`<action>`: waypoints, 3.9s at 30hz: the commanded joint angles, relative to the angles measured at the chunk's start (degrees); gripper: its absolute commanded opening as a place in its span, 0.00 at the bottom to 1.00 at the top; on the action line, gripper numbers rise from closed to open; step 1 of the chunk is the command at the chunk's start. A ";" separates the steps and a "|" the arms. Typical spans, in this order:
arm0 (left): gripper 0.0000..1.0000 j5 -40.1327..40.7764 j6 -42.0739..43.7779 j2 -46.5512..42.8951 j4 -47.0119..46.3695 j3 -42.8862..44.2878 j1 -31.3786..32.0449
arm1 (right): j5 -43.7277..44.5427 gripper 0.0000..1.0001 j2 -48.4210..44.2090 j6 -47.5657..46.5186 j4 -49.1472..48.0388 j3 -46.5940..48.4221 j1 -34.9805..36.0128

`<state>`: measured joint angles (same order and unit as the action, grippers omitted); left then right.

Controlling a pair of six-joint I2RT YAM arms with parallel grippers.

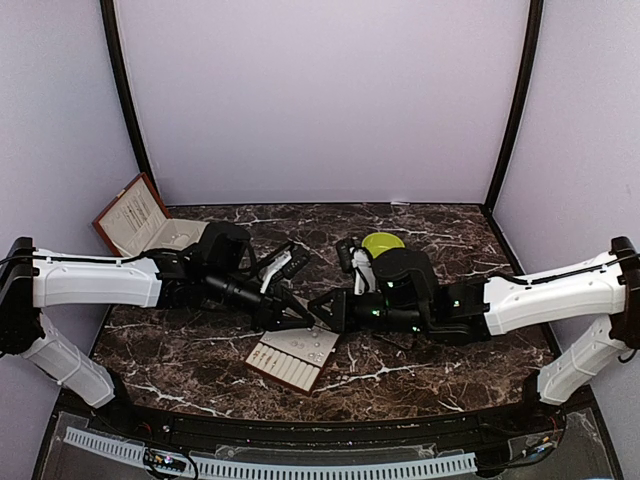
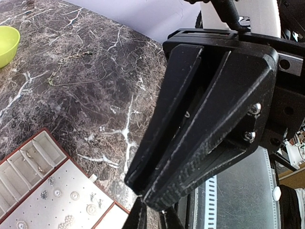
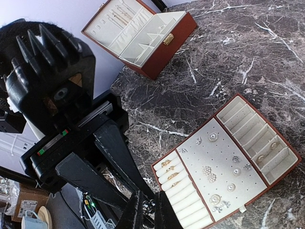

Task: Organize the mixed jewelry
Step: Pass from the right arm to the left, then pass from the left arm to the right

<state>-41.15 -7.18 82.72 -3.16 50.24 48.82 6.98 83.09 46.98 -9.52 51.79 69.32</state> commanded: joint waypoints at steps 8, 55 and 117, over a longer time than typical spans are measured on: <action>0.10 -0.08 -0.46 -2.18 -2.25 0.27 0.21 | -1.09 0.10 0.83 0.04 -2.70 1.36 -0.06; 0.00 7.35 7.92 -13.08 -8.85 -6.83 4.87 | -9.68 0.47 -5.17 0.86 -20.47 -6.29 -0.24; 0.00 8.72 7.58 -14.37 -9.62 -7.59 4.81 | -10.90 0.12 -2.87 2.41 -21.15 -5.20 -0.15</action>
<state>-32.84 -0.16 69.10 -12.08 42.70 53.58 -4.27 80.14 49.19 -28.32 45.74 69.21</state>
